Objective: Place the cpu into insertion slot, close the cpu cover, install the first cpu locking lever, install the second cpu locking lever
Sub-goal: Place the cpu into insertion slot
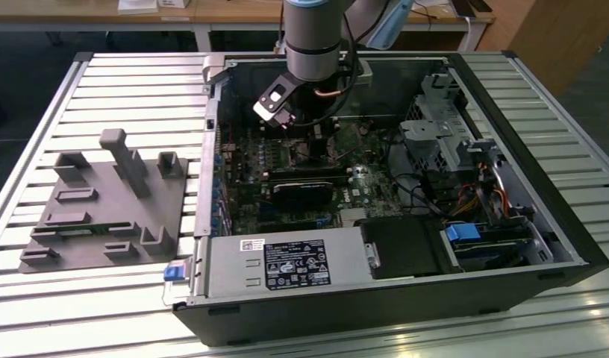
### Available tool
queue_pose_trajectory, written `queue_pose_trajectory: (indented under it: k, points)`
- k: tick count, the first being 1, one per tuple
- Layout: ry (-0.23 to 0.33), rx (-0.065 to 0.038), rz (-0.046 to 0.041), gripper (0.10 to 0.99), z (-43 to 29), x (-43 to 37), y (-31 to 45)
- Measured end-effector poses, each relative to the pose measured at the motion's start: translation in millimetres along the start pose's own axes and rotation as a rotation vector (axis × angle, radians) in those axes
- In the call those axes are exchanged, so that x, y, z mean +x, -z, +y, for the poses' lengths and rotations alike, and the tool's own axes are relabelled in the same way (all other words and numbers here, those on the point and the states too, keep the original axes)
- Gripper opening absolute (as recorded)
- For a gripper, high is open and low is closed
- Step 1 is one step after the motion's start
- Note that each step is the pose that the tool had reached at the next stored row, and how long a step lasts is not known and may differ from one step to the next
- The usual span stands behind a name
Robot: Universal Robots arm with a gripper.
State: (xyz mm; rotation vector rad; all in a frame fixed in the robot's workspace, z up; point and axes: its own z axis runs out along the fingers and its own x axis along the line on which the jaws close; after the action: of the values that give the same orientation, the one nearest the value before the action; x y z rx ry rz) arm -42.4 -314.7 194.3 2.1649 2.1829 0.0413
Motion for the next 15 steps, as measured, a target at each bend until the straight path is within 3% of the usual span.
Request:
queue_pose_trajectory:
  k: [4, 5, 7, 8, 15]
  points:
    - [0.0, 0.0, 0.0001, 0.549, 0.0, 0.0, 0.0]
    - [0.0, 0.0, 0.0, 0.608, 0.0, 0.0, 0.0]
    - [0.0, 0.0, 0.0, 0.608, 0.0, 0.0, -0.1]
    - [0.0, 0.0, 0.0, 0.671, 0.0, 0.0, -0.1]
    - [0.0, 0.0, 0.0, 0.671, 0.0, 1.6, -0.1]
